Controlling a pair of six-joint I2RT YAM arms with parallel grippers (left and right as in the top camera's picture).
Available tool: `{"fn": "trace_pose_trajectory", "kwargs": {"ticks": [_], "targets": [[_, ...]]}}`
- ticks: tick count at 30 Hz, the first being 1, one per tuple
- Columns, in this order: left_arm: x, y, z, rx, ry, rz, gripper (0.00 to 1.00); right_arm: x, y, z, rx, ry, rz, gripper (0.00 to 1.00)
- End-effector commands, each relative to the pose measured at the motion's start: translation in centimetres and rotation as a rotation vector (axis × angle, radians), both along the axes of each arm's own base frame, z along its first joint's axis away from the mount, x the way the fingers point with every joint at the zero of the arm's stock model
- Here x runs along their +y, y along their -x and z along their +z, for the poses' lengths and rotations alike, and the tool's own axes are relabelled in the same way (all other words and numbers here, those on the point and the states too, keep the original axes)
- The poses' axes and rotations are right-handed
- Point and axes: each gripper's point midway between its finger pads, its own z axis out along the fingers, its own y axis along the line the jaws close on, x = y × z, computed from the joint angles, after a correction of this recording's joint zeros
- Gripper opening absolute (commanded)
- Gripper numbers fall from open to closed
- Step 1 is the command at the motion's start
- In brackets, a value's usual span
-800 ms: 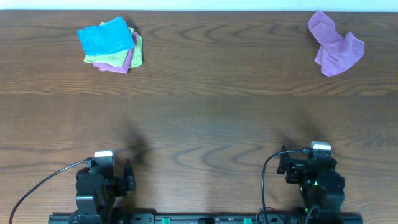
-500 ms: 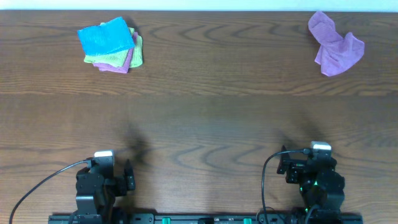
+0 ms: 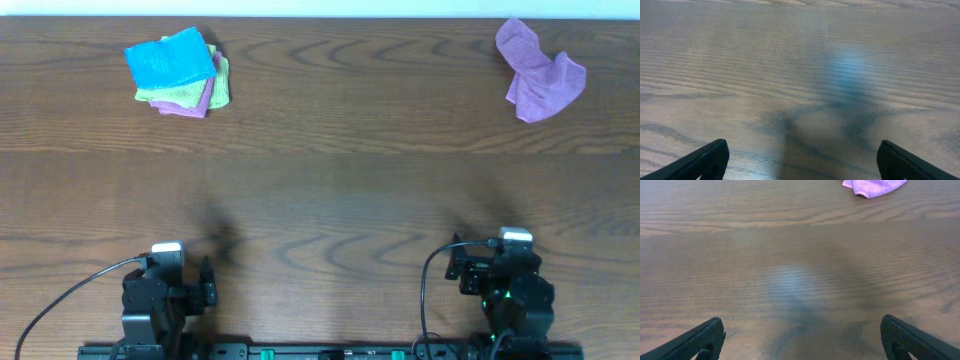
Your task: Fold the cloth
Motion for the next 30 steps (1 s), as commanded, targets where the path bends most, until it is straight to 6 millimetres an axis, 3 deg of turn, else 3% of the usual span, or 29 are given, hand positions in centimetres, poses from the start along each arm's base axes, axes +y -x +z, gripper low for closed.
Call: {"fn": "trace_pose_trajectory", "kwargs": {"ticks": [1, 6, 14, 21, 30], "targets": [[0.3, 1.0, -1.3, 0.062, -0.04, -0.009, 0.95, 0.0, -0.1, 0.3, 0.006, -0.008, -0.008, 0.99], [0.3, 1.0, -1.3, 0.062, -0.04, -0.009, 0.95, -0.5, -0.4, 3.8, 0.048, -0.037, -0.046, 0.99], [0.3, 1.0, -1.3, 0.062, -0.04, -0.009, 0.95, -3.7, -2.7, 9.8, 0.236, -0.134, -0.234, 0.99], [0.3, 1.0, -1.3, 0.062, -0.04, -0.009, 0.95, -6.8, -8.5, 13.3, 0.315, -0.162, -0.316, 0.99], [0.3, 1.0, -1.3, 0.062, -0.04, -0.009, 0.95, -12.5, -17.2, 13.9, 0.404, -0.187, -0.407, 0.99]]}}
